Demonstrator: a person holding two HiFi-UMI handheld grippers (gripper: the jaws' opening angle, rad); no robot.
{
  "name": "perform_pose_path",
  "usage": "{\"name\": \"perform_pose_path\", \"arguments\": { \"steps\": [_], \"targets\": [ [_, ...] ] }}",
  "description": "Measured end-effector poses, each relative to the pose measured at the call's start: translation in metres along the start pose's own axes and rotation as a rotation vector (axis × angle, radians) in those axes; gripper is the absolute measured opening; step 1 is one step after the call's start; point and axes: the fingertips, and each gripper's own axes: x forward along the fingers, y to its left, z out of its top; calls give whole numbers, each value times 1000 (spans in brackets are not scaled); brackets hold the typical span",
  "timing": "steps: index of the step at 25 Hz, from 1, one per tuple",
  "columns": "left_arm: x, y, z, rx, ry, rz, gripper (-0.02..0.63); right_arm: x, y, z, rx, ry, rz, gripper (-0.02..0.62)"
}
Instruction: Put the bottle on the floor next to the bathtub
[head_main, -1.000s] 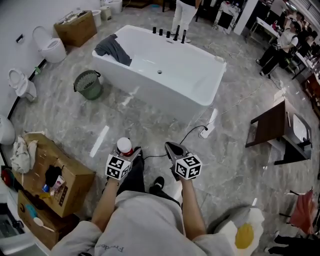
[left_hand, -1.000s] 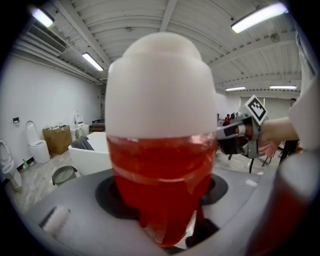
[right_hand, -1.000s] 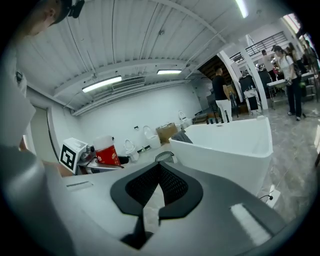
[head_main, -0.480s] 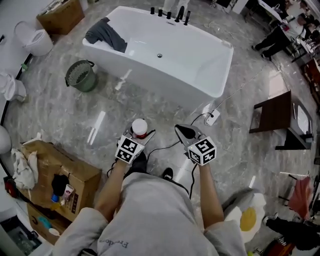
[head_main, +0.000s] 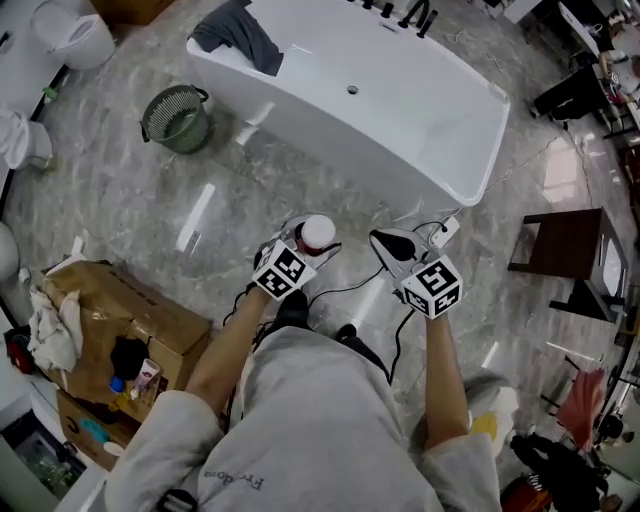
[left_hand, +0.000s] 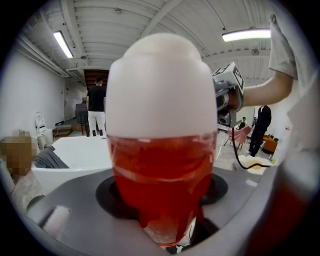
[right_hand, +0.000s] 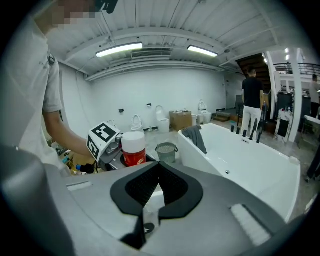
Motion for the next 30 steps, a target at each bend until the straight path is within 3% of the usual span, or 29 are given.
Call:
{"name": "perform_pose_path", "arguments": {
  "steps": [6,10,12,19,30],
  "targets": [
    [5,22,-13,24,24,-63,331,32,7,14,-111,71,78,3],
    [12,29,-15,65,40,-105,331,48,19,27,-229,122,181,8],
    [18,30,-14,84,48,-125,331,53,21,31,-299,160,234,48],
    [49,41,-10,161,100,-173,331,80,8,23,-492,317,444,281],
    [108,73,-12,180,167,-180,331,138,-40,-12,-871,566,648,301]
  ]
}}
